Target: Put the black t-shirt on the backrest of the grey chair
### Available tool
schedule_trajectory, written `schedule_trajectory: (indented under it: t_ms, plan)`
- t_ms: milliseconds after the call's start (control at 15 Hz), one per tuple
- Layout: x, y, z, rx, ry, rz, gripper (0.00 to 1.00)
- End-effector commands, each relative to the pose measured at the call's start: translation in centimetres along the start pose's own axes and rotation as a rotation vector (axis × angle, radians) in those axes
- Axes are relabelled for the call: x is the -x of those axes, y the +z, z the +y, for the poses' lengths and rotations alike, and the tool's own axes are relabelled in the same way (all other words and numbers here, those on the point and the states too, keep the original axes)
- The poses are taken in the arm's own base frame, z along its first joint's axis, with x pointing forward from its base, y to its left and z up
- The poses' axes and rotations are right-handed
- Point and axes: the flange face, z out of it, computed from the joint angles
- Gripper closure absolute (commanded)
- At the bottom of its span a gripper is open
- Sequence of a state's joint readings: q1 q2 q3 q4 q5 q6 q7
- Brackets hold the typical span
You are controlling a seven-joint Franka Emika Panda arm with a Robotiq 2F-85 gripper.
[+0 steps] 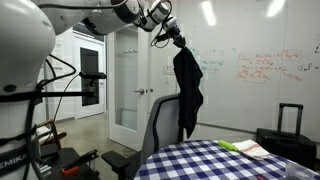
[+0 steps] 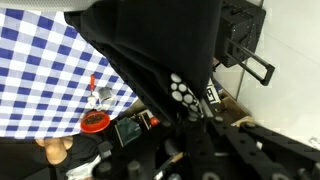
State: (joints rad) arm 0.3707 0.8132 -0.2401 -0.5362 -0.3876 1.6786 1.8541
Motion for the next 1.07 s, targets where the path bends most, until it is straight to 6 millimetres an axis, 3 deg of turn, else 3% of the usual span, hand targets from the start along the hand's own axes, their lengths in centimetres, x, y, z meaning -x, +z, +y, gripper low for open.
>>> schedule_trajectory:
  t_ms: [0, 133, 533, 1000]
  plan:
    - [3.5, -3.4, 1.2, -0.025, -0.080, 0.088, 0.99]
    - [6.8, -3.0, 2.6, 0.010, -0.153, 0.132, 0.99]
    - [16.5, 2.3, 7.9, 0.177, -0.436, 0.193, 0.99]
    - [22.7, 7.7, 12.6, 0.328, -0.736, 0.179, 0.99]
